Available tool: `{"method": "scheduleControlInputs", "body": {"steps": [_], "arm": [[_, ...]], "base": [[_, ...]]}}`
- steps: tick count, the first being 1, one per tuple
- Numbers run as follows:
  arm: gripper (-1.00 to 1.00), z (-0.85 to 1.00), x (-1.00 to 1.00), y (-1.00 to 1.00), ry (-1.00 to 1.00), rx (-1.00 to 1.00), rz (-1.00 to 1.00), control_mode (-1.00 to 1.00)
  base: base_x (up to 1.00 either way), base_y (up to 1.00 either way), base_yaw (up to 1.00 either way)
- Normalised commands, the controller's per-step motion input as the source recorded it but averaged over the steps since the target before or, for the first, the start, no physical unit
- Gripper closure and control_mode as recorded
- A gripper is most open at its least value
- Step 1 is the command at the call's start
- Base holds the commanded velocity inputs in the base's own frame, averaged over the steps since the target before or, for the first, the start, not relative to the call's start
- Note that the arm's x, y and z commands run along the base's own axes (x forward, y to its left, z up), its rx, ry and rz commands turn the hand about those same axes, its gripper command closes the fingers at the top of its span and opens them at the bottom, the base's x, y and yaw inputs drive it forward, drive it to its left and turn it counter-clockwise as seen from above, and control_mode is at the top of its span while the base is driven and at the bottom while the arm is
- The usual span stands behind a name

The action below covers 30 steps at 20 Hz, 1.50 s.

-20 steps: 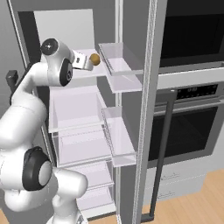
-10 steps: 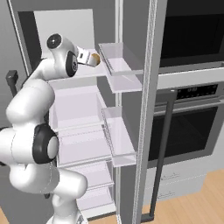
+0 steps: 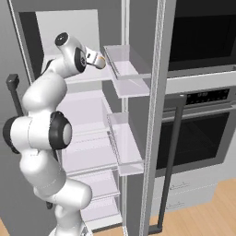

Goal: Place one potato and one chicken drumstick in each tupperware on the nearby counter, to pack two identical lunches.

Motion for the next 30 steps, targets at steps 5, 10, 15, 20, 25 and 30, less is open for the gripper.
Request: {"method": "scheduleControlInputs", "body": {"steps": [5,10,15,20,25,30], "arm": [[-1.00,-0.17,0.60,0.00,0.06,0.00,-0.09,-1.00],[-1.00,-0.15,0.63,0.00,0.05,0.00,-0.09,-1.00],[-1.00,-0.17,0.61,0.00,0.03,0.00,-0.10,-1.00],[1.00,-0.26,0.37,0.00,0.02,0.00,-0.10,-1.00],[1.00,-0.43,-0.13,0.00,-0.04,-0.01,-0.02,-1.00],[1.00,-0.84,-0.13,-0.02,-0.31,-0.08,0.00,-1.00]], "base": [[0.00,0.00,0.00],[0.00,0.00,0.00],[0.00,0.00,0.00],[0.00,0.00,0.00],[0.00,0.00,0.00],[0.00,0.00,0.00]]}}
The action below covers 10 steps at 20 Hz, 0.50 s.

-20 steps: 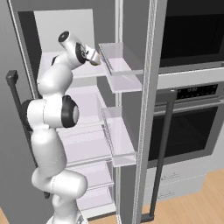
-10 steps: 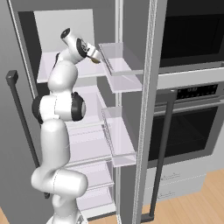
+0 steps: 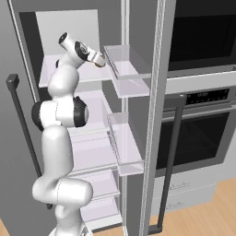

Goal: Place one potato and one chicken drumstick in each tupperware on the nearby counter, to pack two identical lunches.

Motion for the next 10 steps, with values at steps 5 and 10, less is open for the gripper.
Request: {"method": "scheduleControlInputs", "body": {"steps": [5,10], "arm": [[1.00,-0.28,-0.67,-0.05,-0.40,-0.04,0.01,-1.00],[1.00,0.60,-1.00,-0.01,-0.06,0.00,0.00,-1.00]], "base": [[0.00,0.00,0.00],[0.00,0.00,0.00]]}}
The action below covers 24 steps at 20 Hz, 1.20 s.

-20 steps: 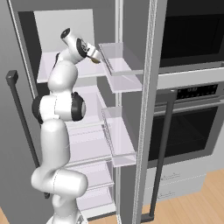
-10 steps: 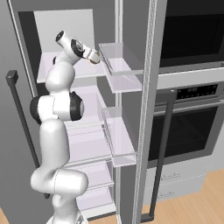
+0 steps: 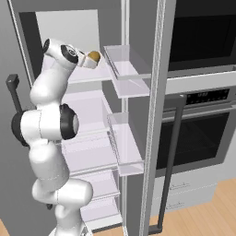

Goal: Place one potato and one chicken drumstick in each tupperware on the nearby counter, to pack two identical lunches.

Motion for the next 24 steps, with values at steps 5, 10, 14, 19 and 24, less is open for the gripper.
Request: {"method": "scheduleControlInputs", "body": {"steps": [5,10,14,19,24], "arm": [[1.00,0.48,-1.00,-0.28,-0.03,0.04,0.03,-1.00],[1.00,0.00,-1.00,-0.64,-0.15,0.09,0.19,-1.00],[1.00,0.08,-1.00,-0.41,-0.21,0.06,0.31,-1.00],[1.00,0.04,-1.00,0.01,-0.01,-0.01,0.43,-1.00],[1.00,0.42,-1.00,0.32,0.30,-0.11,0.49,-1.00]], "base": [[0.00,0.00,0.00],[0.00,0.00,0.00],[0.00,0.00,0.00],[0.00,0.00,0.00],[0.00,0.00,0.00]]}}
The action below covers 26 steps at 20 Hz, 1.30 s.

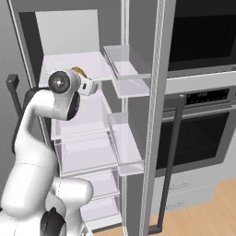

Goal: Place one potato and one chicken drumstick in each tupperware on the nearby counter, to pack two identical lunches.

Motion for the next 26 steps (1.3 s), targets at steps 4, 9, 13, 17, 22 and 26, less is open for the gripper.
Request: {"method": "scheduleControlInputs", "body": {"steps": [4,9,13,17,22,26], "arm": [[1.00,0.44,-1.00,0.27,0.30,-0.13,0.46,-1.00],[1.00,-0.19,-0.61,0.04,0.13,-0.17,0.06,-1.00],[1.00,-0.29,-0.74,-0.34,0.00,-0.08,-0.22,-1.00],[1.00,-0.17,-0.84,-0.55,0.00,-0.03,-0.30,-1.00],[1.00,-0.06,-0.20,-0.10,0.00,-0.01,-0.06,1.00],[1.00,0.00,0.00,0.00,0.00,0.00,0.00,1.00]], "base": [[0.00,0.00,0.00],[0.00,0.00,0.00],[0.00,0.00,0.00],[0.00,0.00,0.00],[-0.80,-0.22,-0.21],[-1.00,-0.28,-0.16]]}}
